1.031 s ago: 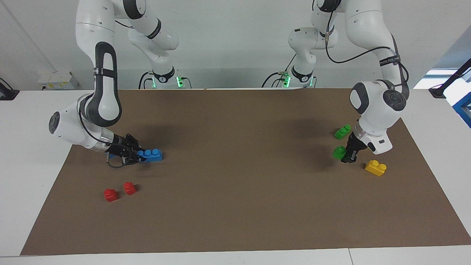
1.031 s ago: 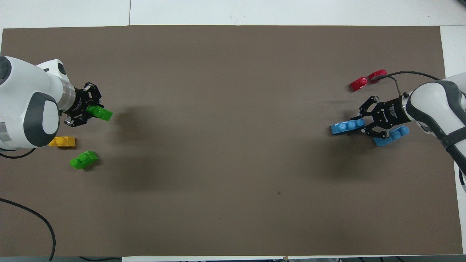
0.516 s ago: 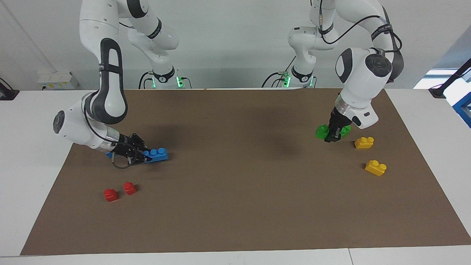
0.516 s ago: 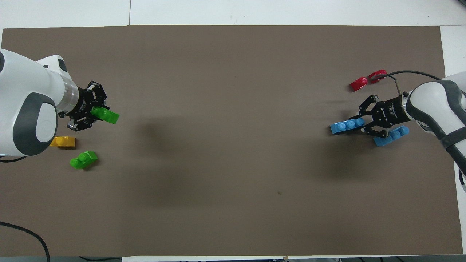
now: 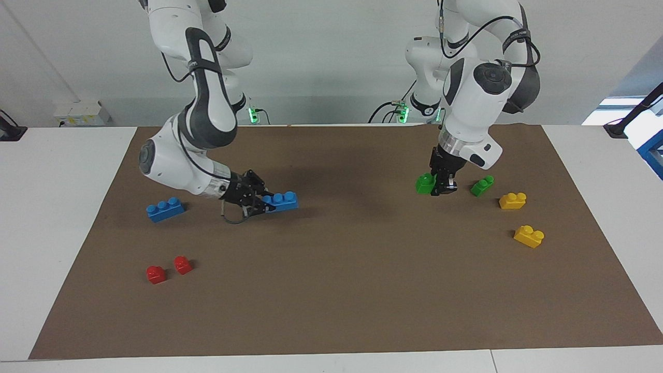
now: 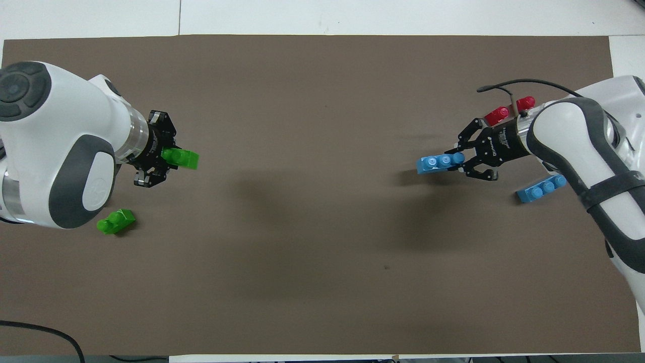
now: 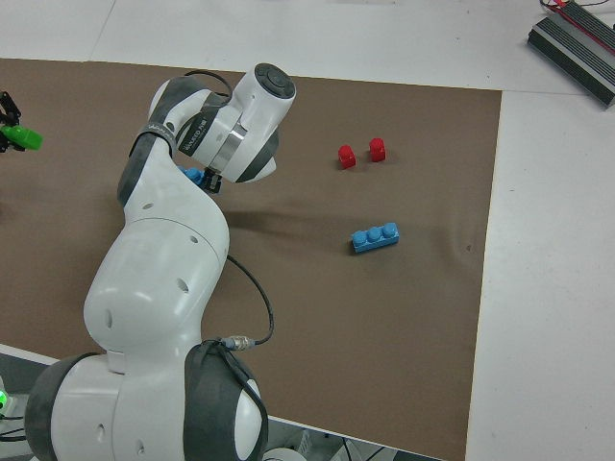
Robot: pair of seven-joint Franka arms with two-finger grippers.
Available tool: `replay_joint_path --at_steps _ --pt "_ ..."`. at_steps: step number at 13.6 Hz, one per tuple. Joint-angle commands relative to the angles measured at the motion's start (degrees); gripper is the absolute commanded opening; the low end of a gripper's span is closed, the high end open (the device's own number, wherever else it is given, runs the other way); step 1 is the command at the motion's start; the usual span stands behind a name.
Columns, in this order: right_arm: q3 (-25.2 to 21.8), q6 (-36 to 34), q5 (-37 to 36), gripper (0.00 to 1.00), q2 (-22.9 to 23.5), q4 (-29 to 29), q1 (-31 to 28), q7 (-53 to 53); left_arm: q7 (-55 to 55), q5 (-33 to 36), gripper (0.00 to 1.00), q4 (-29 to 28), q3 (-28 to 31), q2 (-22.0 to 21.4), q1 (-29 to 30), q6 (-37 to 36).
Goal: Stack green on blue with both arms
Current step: 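Lift the green brick with the left gripper while the right gripper brings the blue brick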
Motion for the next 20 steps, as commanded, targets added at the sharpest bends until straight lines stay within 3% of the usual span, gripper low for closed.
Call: replay_joint_path --at_steps 1,4,8,12,15,20 --pt "-0.4 8.9 1.9 0.00 -0.5 -1.9 7.6 6.1 -5.1 -1.7 0.00 -0.5 -1.2 -1.2 -0.5 -1.2" --pt "-0.4 20.9 2.3 0.00 0.3 -3.3 16.0 12.1 -7.2 -2.0 0.00 -0.5 -1.8 -1.6 -1.3 -1.7" --pt "-0.4 28.5 2.6 0.00 2.9 -5.3 19.9 12.8 -11.3 -2.0 0.00 -0.8 -1.8 -1.9 -2.6 -1.0" --pt "-0.4 29.9 5.5 0.00 4.9 -5.5 19.8 10.1 -13.4 -2.0 0.00 -1.7 -1.8 -2.3 -3.7 0.0" --pt "-0.4 31.9 8.7 0.00 5.5 -6.1 20.0 6.9 -16.6 -2.0 0.00 -6.2 -1.7 -3.0 -7.6 5.8" --pt "-0.3 32.8 9.4 0.00 5.9 -7.2 20.7 3.9 -21.4 -2.0 0.00 -8.5 -1.7 -2.0 -12.2 8.5"
